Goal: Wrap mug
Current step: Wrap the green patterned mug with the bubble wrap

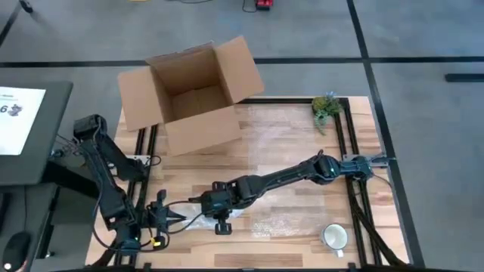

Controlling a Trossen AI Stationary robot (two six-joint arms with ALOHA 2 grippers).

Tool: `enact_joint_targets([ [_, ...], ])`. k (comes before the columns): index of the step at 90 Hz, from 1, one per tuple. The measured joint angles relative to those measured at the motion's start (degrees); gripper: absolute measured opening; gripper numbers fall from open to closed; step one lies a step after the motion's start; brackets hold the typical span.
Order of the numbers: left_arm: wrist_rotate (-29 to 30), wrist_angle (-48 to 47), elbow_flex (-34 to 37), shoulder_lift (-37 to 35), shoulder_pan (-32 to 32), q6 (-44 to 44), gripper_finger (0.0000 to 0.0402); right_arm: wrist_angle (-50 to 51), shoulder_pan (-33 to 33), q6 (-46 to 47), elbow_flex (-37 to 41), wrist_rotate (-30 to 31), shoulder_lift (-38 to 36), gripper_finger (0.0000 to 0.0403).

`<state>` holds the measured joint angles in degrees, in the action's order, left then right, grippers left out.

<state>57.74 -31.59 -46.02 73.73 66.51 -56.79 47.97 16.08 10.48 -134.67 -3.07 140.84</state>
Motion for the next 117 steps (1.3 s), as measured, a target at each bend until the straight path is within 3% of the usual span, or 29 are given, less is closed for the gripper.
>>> enact_joint_targets([
  [59,0.1,0.6,0.0,0.0,0.0,1.3,0.0,-1.4,1.2,0.0,-0.4,1.7,-6.0,0.0],
  [79,0.1,0.6,0.0,0.0,0.0,1.3,0.0,-1.8,2.8,0.0,0.0,1.5,-2.3,0.0],
  [117,0.2,0.2,0.0,0.2,-0.1,1.4,0.0,3.0,-1.6,4.7,-0.1,1.1,1.1,0.0],
])
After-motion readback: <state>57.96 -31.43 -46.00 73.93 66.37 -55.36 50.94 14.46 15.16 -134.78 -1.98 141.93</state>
